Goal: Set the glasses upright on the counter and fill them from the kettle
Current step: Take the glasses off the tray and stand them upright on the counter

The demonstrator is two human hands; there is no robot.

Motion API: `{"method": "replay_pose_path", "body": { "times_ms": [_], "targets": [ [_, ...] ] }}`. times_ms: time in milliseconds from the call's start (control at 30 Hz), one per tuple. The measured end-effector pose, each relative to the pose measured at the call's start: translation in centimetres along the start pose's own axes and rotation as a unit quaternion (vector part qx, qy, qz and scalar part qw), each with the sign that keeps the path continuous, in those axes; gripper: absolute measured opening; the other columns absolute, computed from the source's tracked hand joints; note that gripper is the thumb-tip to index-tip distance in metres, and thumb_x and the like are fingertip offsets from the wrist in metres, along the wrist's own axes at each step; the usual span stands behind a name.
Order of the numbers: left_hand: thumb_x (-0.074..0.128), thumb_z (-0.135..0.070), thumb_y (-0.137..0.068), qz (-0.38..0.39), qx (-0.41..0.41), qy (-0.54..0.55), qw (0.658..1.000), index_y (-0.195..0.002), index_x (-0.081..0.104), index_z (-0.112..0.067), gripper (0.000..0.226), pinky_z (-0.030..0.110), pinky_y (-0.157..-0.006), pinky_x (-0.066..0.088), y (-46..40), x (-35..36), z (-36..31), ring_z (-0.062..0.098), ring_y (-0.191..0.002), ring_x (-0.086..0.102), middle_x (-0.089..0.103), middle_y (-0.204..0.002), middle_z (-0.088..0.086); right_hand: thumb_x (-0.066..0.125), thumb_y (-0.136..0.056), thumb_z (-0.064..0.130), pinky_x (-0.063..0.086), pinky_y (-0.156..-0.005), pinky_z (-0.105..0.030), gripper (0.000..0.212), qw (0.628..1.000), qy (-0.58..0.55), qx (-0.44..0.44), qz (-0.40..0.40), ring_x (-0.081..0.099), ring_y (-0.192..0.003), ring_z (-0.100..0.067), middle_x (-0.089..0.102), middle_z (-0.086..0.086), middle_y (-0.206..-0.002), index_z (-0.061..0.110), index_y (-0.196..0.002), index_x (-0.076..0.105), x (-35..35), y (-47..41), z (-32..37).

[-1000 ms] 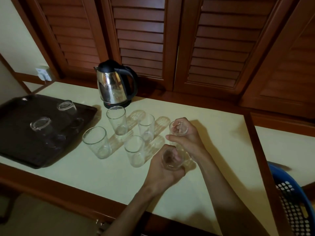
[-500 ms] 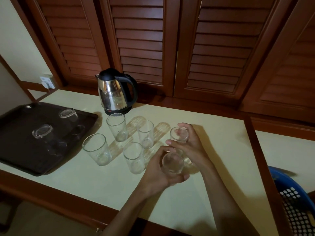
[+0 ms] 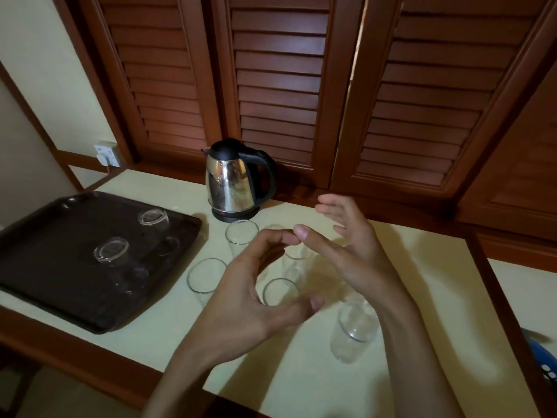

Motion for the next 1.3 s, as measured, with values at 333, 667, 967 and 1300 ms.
{"method": "replay_pose_path", "body": {
  "times_ms": [333, 667, 967, 1300],
  "targets": [
    [0.070, -0.033, -0.091, -0.059, 0.019, -0.223, 0.973, -0.111, 0.068, -0.032, 0.021, 0.037, -0.093, 0.057, -0.6, -18.9, 3.6, 0.008, -0.109, 0.066, 0.066, -0.124, -0.018, 0.085, -0.079, 0.044, 0.046, -0.094, -0.024, 0.054, 0.993, 0.087, 0.017, 0.077, 0.055, -0.117, -0.001, 0.061, 0.012, -0.122, 0.030, -0.125, 0.059, 17.3, -6.7, 3.6],
    [0.041, -0.069, -0.095, -0.045, -0.276, -0.365, 0.888, -0.119, 0.055, -0.029, 0.049, 0.046, -0.104, 0.041, 1.8, -30.1, 17.9, 0.029, -0.126, 0.049, 0.058, -0.130, 0.004, 0.072, -0.092, 0.027, 0.037, -0.108, -0.045, 0.076, 0.851, 0.466, 0.017, 0.243, 0.037, -0.139, -0.035, 0.042, -0.012, -0.149, 0.028, -0.157, 0.033, 35.7, -13.9, 0.9],
    [0.048, -0.055, -0.101, 0.160, -0.374, -0.412, 0.815, -0.142, 0.045, -0.027, 0.049, 0.044, -0.103, 0.051, -1.0, -38.4, 19.8, 0.022, -0.109, 0.067, 0.067, -0.123, 0.004, 0.086, -0.080, 0.028, 0.035, -0.056, -0.028, 0.042, 0.846, 0.453, 0.062, 0.273, 0.059, -0.093, -0.026, 0.063, -0.008, -0.111, 0.017, -0.110, 0.058, 42.3, -16.8, 1.1],
    [0.077, -0.020, -0.089, 0.328, -0.338, -0.570, 0.673, -0.122, 0.070, -0.002, 0.038, 0.036, -0.088, 0.057, -5.5, -38.4, 21.4, 0.031, -0.101, 0.071, 0.069, -0.129, 0.016, 0.088, -0.077, 0.027, 0.046, -0.072, -0.035, 0.060, 0.655, 0.620, 0.073, 0.426, 0.067, -0.107, -0.027, 0.067, -0.007, -0.126, 0.012, -0.130, 0.065, 48.6, -17.6, 1.5]
  ]
}}
Point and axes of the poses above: each hand's wrist, its own y-axis away from the middle knuckle, its own x-axis out of the palm, z = x × y, the point moved 9 cm from there along -y, towards the middle knuckle
